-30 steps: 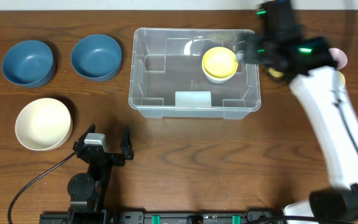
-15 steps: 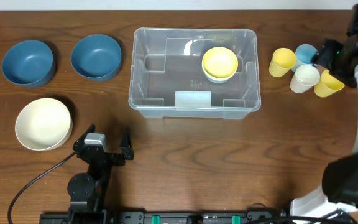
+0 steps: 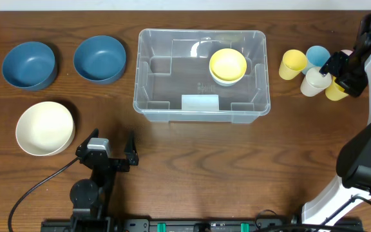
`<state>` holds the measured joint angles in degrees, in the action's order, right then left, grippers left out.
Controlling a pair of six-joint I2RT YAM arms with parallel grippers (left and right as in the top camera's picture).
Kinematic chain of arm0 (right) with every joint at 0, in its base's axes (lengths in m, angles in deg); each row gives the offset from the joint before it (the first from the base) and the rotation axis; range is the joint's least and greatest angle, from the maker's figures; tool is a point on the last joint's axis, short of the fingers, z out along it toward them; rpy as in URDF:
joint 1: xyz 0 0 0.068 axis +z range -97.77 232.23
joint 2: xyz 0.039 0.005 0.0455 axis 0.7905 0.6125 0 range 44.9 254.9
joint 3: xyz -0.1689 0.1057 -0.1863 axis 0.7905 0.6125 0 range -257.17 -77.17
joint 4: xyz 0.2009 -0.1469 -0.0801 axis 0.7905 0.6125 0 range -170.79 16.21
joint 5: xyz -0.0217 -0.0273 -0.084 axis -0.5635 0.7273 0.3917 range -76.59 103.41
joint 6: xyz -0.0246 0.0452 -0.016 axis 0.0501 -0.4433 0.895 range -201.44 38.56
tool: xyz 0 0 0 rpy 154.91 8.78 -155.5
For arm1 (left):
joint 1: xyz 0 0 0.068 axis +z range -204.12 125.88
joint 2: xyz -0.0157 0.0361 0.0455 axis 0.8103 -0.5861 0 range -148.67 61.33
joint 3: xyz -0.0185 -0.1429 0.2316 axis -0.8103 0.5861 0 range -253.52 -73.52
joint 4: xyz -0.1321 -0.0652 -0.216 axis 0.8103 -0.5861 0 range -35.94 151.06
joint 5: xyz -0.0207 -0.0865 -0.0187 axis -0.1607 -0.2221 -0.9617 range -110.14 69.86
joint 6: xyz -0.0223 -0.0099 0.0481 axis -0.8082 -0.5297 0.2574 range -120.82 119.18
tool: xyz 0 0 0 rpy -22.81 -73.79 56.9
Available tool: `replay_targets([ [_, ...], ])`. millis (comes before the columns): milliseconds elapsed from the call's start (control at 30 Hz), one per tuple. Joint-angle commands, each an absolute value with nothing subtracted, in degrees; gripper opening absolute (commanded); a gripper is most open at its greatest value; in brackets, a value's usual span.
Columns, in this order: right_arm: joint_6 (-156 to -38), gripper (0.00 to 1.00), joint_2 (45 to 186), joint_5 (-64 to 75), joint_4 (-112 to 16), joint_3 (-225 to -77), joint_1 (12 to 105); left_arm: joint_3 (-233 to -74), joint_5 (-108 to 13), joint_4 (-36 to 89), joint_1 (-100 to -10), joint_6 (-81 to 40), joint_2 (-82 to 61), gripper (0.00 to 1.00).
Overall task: Pack container
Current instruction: 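Move the right gripper to the yellow cup and grasp it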
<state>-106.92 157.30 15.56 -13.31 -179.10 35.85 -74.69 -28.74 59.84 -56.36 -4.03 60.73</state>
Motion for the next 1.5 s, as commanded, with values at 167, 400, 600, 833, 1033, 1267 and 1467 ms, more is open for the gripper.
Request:
replay_targets([
  [167, -107.9, 0.7, 159.2, 17.6, -14.9, -179.0, 34.5, -73.8, -29.4, 57.8, -56.1, -4.1, 61.0, 0.98],
  [400, -110.2, 0.67, 159.2, 19.8, -15.0, -179.0, 30.7, -73.8, -29.4, 57.8, -56.1, -4.1, 61.0, 0.98],
  [600, -110.1, 0.63, 159.4, 19.8, -15.6, -178.3, 27.1, -73.8, -29.4, 57.8, -56.1, -4.1, 61.0, 0.98],
  [833, -109.4, 0.6, 159.4, 19.8, -23.3, -172.1, 25.6, -73.8, -29.4, 57.8, -56.1, -4.1, 61.0, 0.98],
  [1033, -108.6, 0.58, 159.5, 18.5, -33.4, -165.4, 25.6, -73.8, -29.4, 57.8, -56.1, -4.1, 61.0, 0.98],
  [1267, -108.1, 0.47, 159.5, 18.3, -37.7, -162.6, 25.6, -73.8, -29.4, 57.8, -56.1, -4.1, 61.0, 0.98],
  [1467, -108.2, 0.05, 159.5, 18.3, -36.9, -162.4, 25.6, -73.8, -29.4, 57.8, -56.1, -4.1, 61.0, 0.98],
])
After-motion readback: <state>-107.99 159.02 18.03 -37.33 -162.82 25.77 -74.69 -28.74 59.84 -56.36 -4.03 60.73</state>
